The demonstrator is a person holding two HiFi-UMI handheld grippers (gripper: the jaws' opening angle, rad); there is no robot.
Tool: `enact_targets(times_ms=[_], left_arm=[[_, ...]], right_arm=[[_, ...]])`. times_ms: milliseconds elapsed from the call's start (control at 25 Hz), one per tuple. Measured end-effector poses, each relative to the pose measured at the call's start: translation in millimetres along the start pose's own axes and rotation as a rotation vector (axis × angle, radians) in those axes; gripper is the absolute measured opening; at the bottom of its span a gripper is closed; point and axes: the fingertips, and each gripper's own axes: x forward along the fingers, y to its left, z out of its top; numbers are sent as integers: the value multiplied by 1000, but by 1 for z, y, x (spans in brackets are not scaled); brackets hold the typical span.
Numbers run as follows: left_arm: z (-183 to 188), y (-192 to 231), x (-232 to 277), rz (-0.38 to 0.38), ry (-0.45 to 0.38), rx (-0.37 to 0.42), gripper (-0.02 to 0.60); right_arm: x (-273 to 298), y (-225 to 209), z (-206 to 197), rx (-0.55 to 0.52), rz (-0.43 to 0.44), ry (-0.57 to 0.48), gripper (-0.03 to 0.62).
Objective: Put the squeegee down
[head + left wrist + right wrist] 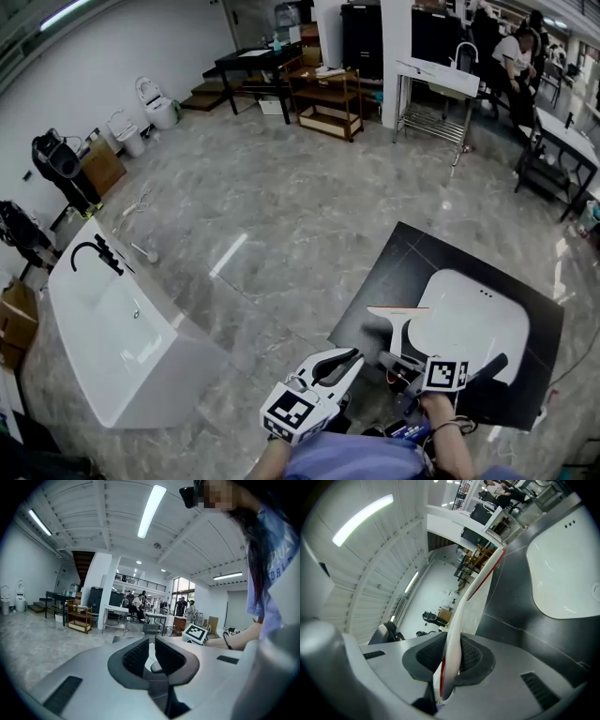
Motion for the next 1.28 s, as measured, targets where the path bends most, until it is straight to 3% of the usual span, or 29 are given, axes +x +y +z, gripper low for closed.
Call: enact_targets(times_ms=[160, 280, 440, 760, 1160, 1200, 1280], left_arm=[[1, 7, 14, -33, 0, -1, 49], [4, 10, 24, -55, 3, -3, 49], [8, 7, 36, -80, -1, -2, 49], [5, 17, 36, -56, 10, -16, 49], [1, 22, 27, -11, 21, -29, 49], [2, 22, 27, -9, 20, -27, 49], [2, 22, 26, -6, 15, -23, 49]], right_arm=[[16, -39, 18, 109, -73, 13, 55], [35, -58, 28, 93, -50, 56, 55], [44, -89, 30, 87, -119, 112, 55], [52, -114, 50, 121, -141, 19, 55], [50, -132, 45, -83, -314, 90, 58], [51, -132, 44, -115, -327, 103, 75], [52, -133, 39, -170, -355, 139, 175]])
